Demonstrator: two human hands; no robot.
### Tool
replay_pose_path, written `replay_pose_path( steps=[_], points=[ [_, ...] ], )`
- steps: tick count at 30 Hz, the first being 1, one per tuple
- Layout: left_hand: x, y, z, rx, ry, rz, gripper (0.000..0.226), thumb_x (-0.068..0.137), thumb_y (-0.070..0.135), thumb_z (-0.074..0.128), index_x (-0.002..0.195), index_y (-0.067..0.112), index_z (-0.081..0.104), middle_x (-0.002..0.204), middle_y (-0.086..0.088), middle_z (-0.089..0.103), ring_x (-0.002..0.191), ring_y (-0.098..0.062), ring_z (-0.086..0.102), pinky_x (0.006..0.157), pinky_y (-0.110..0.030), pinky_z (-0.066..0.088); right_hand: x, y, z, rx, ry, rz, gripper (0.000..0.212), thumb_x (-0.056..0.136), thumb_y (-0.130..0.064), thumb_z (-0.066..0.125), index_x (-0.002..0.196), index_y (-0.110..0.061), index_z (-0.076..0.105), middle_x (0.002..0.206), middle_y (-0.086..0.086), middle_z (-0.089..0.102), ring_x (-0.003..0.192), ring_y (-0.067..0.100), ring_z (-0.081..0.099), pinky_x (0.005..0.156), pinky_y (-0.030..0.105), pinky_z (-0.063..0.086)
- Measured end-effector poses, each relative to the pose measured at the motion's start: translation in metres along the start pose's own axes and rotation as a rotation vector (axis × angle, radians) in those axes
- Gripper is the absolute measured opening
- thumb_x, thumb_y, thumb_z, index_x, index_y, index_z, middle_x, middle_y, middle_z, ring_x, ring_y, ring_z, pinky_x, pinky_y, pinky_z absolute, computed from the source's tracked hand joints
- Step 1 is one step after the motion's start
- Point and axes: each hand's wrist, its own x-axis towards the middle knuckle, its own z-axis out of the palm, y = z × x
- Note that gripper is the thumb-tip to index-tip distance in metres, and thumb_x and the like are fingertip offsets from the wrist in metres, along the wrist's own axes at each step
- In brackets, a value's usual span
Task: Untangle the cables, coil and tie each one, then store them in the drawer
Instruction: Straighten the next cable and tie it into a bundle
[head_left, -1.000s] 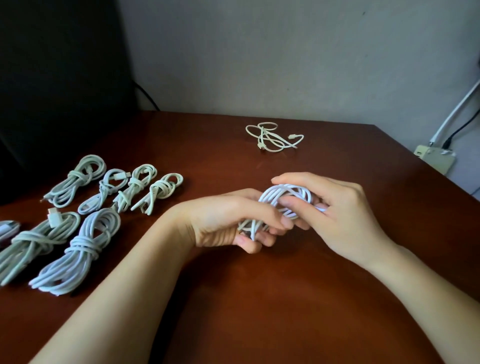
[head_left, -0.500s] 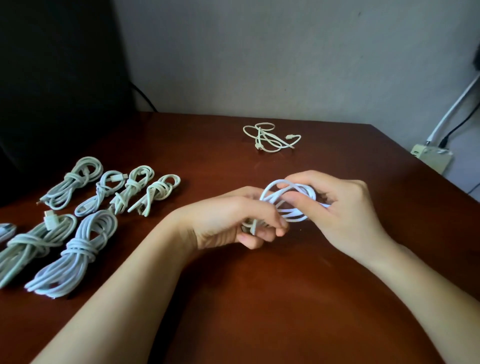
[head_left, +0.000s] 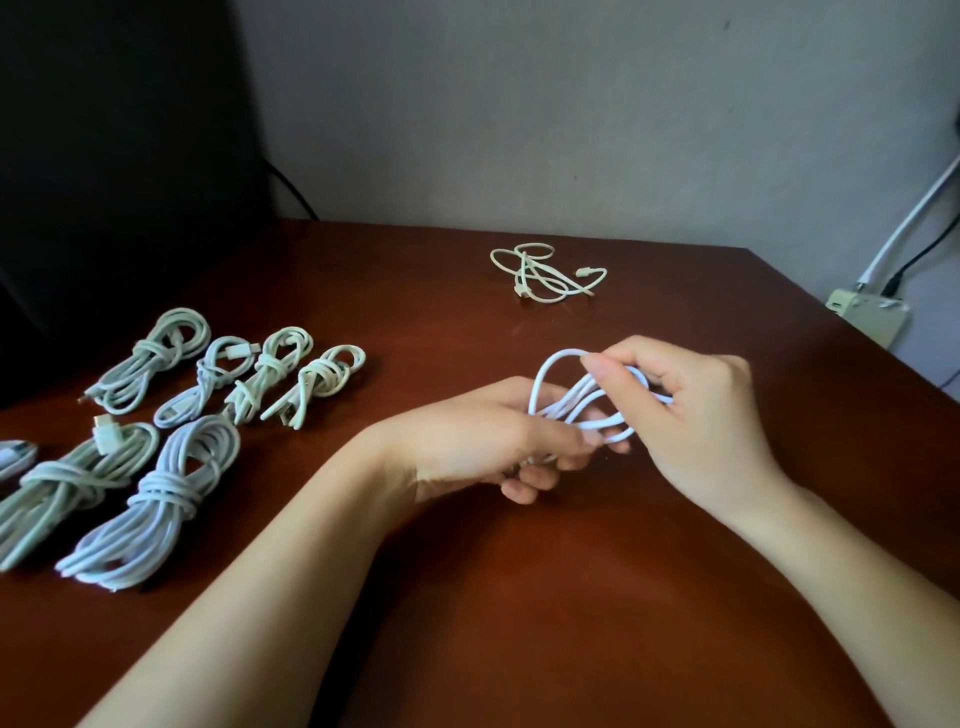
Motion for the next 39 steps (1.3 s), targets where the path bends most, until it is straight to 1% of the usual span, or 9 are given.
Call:
replay_pose_path(
  steps=[2, 6, 13, 19, 23, 26, 30, 35, 39],
  points=[
    [0.000, -0.001, -0.001, -0.024, 0.012, -0.029, 0.021, 0.100, 0.015, 0.045, 0.096, 0.012, 0.065, 0.065, 0.002, 0.033, 0.050, -0.007, 0.025, 0.044, -0.016, 0.020, -0.001, 0.003, 0.001, -0.053, 0.019, -0.041, 0.025, 0.092, -0.024, 0.056, 0.073, -0.011, 0.068, 0.050, -0.014, 0.043, 0.051, -0.005, 0.046, 0.052, 0.004, 0.031],
    [-0.001, 0.000, -0.005, 0.005, 0.054, -0.076, 0.024, 0.098, 0.027, 0.047, 0.095, 0.012, 0.066, 0.063, 0.003, 0.025, 0.048, -0.007, 0.019, 0.042, -0.017, 0.016, 0.002, 0.011, -0.006, -0.333, 0.133, -0.141, 0.030, 0.094, -0.030, 0.056, 0.075, -0.014, 0.072, 0.050, -0.004, 0.042, 0.047, 0.012, 0.042, 0.044, 0.029, 0.040],
    [-0.004, 0.006, -0.001, 0.201, -0.026, -0.118, 0.044, 0.076, 0.056, 0.050, 0.090, 0.017, 0.065, 0.058, 0.008, 0.029, 0.047, -0.007, 0.022, 0.041, -0.015, 0.022, 0.005, 0.017, -0.014, -0.404, 0.190, -0.256, 0.031, 0.096, -0.027, 0.059, 0.074, -0.009, 0.073, 0.049, 0.003, 0.050, 0.046, 0.022, 0.049, 0.042, 0.033, 0.042],
    [-0.003, 0.009, 0.002, 0.136, -0.054, -0.056, 0.049, 0.079, 0.058, 0.041, 0.089, 0.017, 0.066, 0.062, 0.004, 0.022, 0.047, -0.007, 0.017, 0.043, -0.019, 0.014, 0.005, 0.023, -0.013, -0.375, 0.099, -0.125, 0.032, 0.093, -0.034, 0.056, 0.075, -0.014, 0.072, 0.047, -0.003, 0.042, 0.047, 0.016, 0.040, 0.044, 0.031, 0.039],
    [-0.002, 0.010, -0.002, -0.036, 0.048, -0.040, 0.058, 0.088, 0.059, 0.031, 0.083, 0.014, 0.068, 0.055, 0.006, 0.024, 0.044, -0.006, 0.015, 0.043, -0.021, 0.010, 0.002, 0.021, -0.009, -0.244, -0.051, -0.042, 0.029, 0.088, -0.037, 0.049, 0.072, -0.021, 0.067, 0.045, -0.011, 0.029, 0.058, 0.013, 0.036, 0.047, 0.020, 0.030],
    [0.001, 0.008, -0.006, -0.183, 0.145, -0.040, 0.056, 0.099, 0.046, 0.026, 0.082, 0.010, 0.066, 0.052, 0.006, 0.025, 0.040, -0.005, 0.015, 0.040, -0.019, 0.009, 0.001, 0.013, -0.004, -0.175, -0.113, -0.035, 0.024, 0.089, -0.033, 0.048, 0.065, -0.036, 0.044, 0.046, -0.010, 0.029, 0.053, 0.011, 0.037, 0.047, 0.020, 0.027],
    [0.002, 0.006, -0.012, -0.301, 0.294, -0.027, 0.059, 0.100, 0.047, 0.025, 0.074, 0.008, 0.060, 0.051, 0.004, 0.026, 0.037, -0.005, 0.016, 0.037, -0.015, 0.011, -0.003, 0.010, -0.001, -0.090, -0.233, -0.035, 0.027, 0.093, -0.035, 0.047, 0.085, -0.021, 0.069, 0.061, -0.012, 0.056, 0.059, 0.006, 0.054, 0.051, 0.014, 0.036],
    [0.009, -0.001, -0.017, -0.208, 0.539, -0.014, 0.069, 0.102, 0.049, 0.021, 0.065, 0.004, 0.060, 0.048, 0.003, 0.028, 0.033, -0.005, 0.019, 0.036, -0.012, 0.016, -0.006, 0.006, 0.004, -0.063, -0.278, -0.072, 0.027, 0.091, -0.031, 0.049, 0.094, -0.016, 0.071, 0.063, -0.008, 0.058, 0.056, -0.005, 0.047, 0.050, 0.006, 0.030],
    [0.014, -0.007, -0.020, -0.101, 0.724, -0.034, 0.047, 0.102, 0.030, 0.027, 0.066, 0.009, 0.049, 0.046, 0.000, 0.037, 0.031, -0.008, 0.026, 0.036, -0.013, 0.021, -0.007, 0.005, 0.006, -0.053, -0.301, -0.097, 0.027, 0.092, -0.030, 0.050, 0.097, -0.015, 0.072, 0.065, -0.014, 0.057, 0.058, -0.005, 0.048, 0.053, 0.008, 0.036]
  ],
)
